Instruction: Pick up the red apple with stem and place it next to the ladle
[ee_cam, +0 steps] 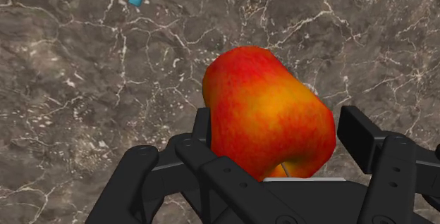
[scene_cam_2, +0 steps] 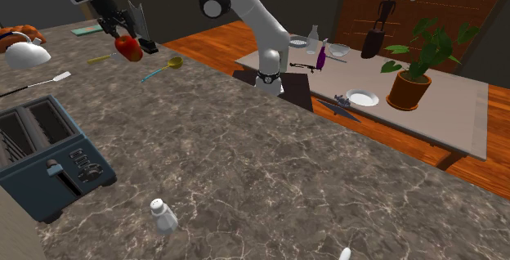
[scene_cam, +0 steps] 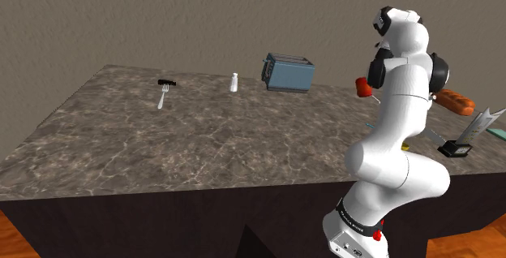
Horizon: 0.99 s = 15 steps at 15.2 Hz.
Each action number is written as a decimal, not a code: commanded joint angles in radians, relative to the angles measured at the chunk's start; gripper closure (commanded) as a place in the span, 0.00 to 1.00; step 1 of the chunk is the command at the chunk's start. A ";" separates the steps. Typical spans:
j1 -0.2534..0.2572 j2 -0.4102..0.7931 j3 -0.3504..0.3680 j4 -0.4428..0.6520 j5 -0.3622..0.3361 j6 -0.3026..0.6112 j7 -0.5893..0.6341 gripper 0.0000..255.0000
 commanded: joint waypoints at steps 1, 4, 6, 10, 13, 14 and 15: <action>0.024 -0.029 -0.009 -0.084 -0.011 0.052 -0.013 1.00; 0.051 -0.056 -0.015 -0.176 -0.023 0.112 -0.024 1.00; 0.064 -0.069 -0.018 -0.226 -0.028 0.148 -0.030 1.00; 0.085 -0.085 -0.022 -0.312 -0.034 0.213 -0.040 1.00; 0.098 -0.092 -0.023 -0.365 -0.037 0.258 -0.046 1.00; 0.101 -0.094 -0.023 -0.382 -0.037 0.272 -0.048 1.00; 0.104 -0.095 -0.023 -0.397 -0.038 0.286 -0.050 1.00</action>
